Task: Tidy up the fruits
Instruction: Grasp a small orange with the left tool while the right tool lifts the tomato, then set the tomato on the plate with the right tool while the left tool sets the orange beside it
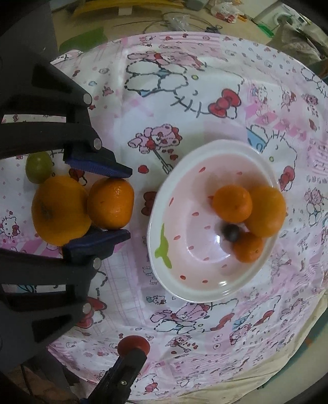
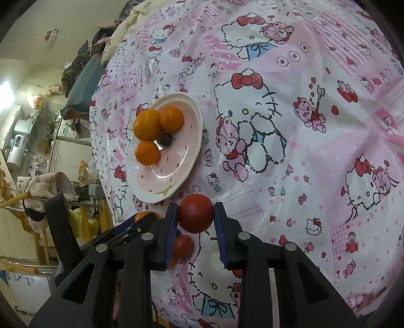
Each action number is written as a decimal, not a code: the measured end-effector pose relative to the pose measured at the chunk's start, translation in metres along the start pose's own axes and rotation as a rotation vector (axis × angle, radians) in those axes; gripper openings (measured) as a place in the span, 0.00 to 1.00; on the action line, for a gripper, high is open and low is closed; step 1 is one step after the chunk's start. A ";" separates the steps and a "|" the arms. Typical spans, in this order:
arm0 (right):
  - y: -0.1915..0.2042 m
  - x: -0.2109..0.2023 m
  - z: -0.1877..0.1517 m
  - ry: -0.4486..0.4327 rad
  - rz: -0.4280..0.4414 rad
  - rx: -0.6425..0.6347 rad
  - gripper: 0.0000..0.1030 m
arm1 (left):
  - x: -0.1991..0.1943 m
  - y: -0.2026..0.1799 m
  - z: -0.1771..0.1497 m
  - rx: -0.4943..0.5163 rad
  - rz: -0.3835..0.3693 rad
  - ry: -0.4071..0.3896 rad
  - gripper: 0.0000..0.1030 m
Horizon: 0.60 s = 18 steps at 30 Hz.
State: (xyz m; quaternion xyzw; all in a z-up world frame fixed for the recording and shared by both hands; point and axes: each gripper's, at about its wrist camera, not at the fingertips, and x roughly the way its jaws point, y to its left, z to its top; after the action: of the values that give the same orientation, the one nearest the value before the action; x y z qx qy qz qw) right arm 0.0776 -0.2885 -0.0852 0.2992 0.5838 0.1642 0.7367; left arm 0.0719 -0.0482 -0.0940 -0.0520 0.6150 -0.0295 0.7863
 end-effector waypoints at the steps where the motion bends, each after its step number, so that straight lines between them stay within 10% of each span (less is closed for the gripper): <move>1: 0.001 0.000 0.000 0.000 -0.003 -0.003 0.29 | -0.001 0.002 -0.001 -0.005 0.000 -0.007 0.37; 18: 0.049 -0.048 0.007 -0.150 0.041 -0.132 0.29 | -0.066 0.045 0.012 -0.127 -0.030 -0.187 0.37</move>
State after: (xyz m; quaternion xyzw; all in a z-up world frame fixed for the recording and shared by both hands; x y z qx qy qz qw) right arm 0.0771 -0.2813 -0.0171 0.2732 0.5085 0.1946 0.7930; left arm 0.0666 0.0042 -0.0329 -0.1133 0.5388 0.0027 0.8348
